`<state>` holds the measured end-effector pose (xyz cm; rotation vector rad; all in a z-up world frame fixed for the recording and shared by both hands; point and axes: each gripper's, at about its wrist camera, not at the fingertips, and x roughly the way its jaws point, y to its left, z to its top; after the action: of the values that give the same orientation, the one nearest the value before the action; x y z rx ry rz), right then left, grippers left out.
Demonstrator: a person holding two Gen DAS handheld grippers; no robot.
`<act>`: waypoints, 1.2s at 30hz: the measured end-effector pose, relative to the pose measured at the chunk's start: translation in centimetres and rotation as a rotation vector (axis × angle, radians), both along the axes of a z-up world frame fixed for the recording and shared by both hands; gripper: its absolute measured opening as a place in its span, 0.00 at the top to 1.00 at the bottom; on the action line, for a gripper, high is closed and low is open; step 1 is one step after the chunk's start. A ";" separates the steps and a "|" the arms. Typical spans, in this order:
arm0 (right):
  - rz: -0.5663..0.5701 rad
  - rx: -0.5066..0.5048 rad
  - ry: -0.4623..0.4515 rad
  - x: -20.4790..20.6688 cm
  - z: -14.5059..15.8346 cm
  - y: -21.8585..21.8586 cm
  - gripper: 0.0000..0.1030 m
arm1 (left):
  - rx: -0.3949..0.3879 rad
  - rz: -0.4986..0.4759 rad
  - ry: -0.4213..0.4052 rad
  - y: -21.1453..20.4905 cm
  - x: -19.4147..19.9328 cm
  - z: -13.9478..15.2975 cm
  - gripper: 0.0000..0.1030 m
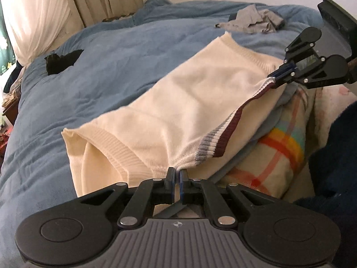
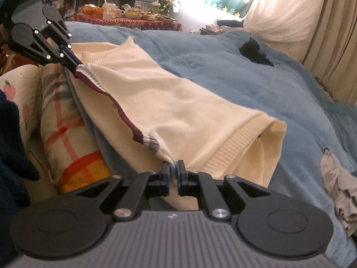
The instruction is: Fold clothes
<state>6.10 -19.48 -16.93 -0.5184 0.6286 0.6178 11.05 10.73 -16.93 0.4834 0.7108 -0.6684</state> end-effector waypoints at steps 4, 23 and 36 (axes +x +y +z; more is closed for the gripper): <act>0.004 0.003 0.034 0.3 0.1 -0.3 0.90 | 0.002 0.001 0.029 0.3 -0.4 0.0 0.91; -0.312 0.091 -0.041 9.8 5.1 -7.8 0.71 | -0.076 0.318 -0.080 6.1 7.4 4.5 0.67; -0.299 0.070 0.040 18.4 1.5 -7.3 0.73 | -0.192 0.389 0.088 7.2 14.8 1.0 0.61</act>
<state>24.47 -26.76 -15.42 -0.3382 0.7039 0.3669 25.82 17.95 -15.92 0.1316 0.7879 -0.3874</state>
